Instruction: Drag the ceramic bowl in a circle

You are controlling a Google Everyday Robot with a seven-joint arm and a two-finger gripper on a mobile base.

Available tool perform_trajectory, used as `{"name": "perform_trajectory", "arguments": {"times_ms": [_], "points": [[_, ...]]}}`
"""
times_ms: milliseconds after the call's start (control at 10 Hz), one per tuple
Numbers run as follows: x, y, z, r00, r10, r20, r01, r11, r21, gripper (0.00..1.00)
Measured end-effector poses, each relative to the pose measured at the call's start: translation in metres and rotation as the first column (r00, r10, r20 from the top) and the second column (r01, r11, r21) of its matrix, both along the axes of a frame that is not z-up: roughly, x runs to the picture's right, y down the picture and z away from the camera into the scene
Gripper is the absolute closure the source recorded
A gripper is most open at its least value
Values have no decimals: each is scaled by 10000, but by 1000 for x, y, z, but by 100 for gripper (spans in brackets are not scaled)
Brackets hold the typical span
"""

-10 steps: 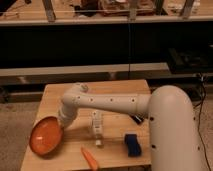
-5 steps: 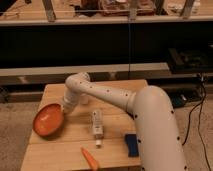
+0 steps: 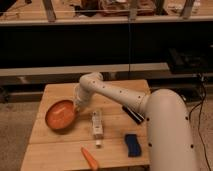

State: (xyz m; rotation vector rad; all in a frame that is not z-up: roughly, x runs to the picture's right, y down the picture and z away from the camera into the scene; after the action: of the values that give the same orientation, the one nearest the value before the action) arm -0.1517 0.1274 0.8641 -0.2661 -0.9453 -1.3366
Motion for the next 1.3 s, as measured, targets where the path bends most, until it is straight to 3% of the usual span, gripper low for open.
{"name": "perform_trajectory", "arguments": {"times_ms": [300, 800, 1100, 1300], "points": [[37, 11, -16, 9972, 256, -708, -260, 9997, -40, 88], [46, 79, -84, 9974, -291, -656, 293, 9996, 16, 88], [27, 103, -116, 9967, -810, -87, 812, 9961, 337, 88], [-17, 100, -127, 9891, -1361, 558, 1321, 9887, 703, 88]]}}
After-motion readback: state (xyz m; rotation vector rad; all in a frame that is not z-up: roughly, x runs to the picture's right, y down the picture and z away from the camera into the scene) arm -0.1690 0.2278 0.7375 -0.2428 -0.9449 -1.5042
